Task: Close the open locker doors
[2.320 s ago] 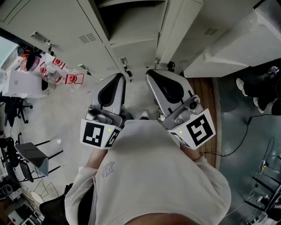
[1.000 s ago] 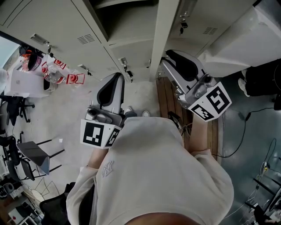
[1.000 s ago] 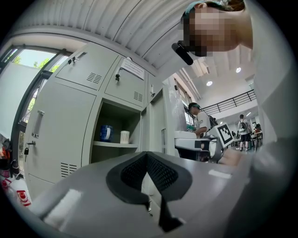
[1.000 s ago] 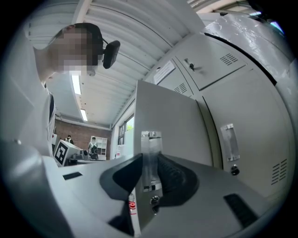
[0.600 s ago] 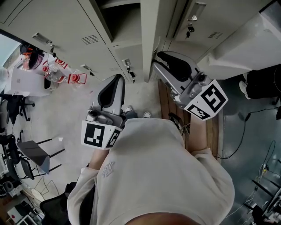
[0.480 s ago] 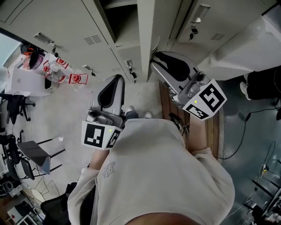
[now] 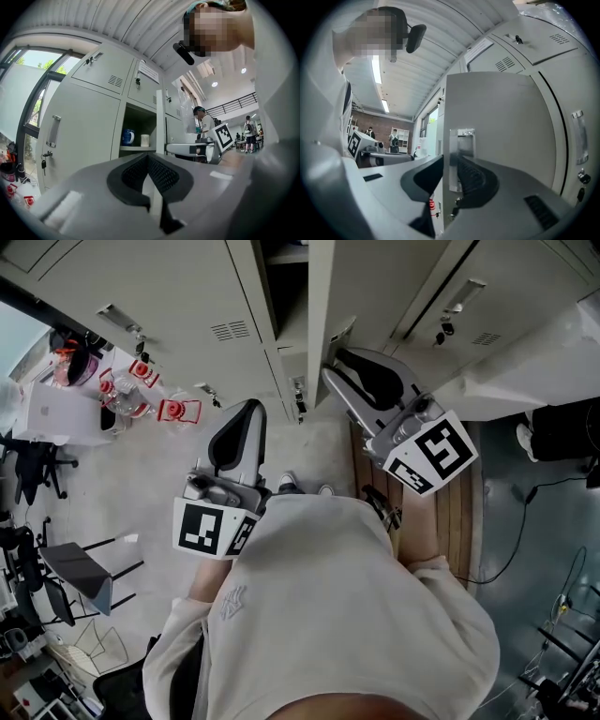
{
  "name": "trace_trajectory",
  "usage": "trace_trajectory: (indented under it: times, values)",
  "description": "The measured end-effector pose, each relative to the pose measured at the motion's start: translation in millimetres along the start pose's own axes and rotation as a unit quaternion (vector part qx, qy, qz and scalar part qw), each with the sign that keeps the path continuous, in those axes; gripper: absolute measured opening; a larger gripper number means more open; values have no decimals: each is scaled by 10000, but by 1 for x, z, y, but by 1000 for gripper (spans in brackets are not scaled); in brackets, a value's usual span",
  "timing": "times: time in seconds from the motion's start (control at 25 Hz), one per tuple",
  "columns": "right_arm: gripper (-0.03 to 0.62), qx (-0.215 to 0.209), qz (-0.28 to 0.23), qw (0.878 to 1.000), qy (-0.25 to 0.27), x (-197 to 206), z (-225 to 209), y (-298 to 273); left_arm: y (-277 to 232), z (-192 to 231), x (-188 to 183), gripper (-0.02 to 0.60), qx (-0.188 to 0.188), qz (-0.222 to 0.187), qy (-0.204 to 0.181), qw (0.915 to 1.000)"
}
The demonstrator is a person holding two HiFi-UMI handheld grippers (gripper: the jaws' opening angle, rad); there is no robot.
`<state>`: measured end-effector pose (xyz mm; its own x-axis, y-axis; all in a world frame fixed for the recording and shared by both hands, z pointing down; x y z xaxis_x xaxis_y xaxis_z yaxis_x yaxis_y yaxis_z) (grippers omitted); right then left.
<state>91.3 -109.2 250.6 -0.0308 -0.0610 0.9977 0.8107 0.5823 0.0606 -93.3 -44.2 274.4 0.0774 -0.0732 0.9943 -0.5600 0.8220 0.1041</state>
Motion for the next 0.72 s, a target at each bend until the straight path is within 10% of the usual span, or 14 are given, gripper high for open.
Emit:
trace_trajectory:
  times: [0.72]
  values:
    - [68, 493, -104, 9986, -188, 6, -14, -68, 12, 68, 3, 2, -171, 15, 57, 9998]
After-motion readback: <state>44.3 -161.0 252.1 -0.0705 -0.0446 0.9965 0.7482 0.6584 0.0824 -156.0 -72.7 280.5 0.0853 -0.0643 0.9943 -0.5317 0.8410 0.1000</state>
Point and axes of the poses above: the fingertips, and each gripper's own axes: y backward along the fingers, z to its left, x out of its underside, the point moved 7 cm from there along y, backward along the fingers, and after that the axes turned 3 degrees about x, right-handed, at the moved point
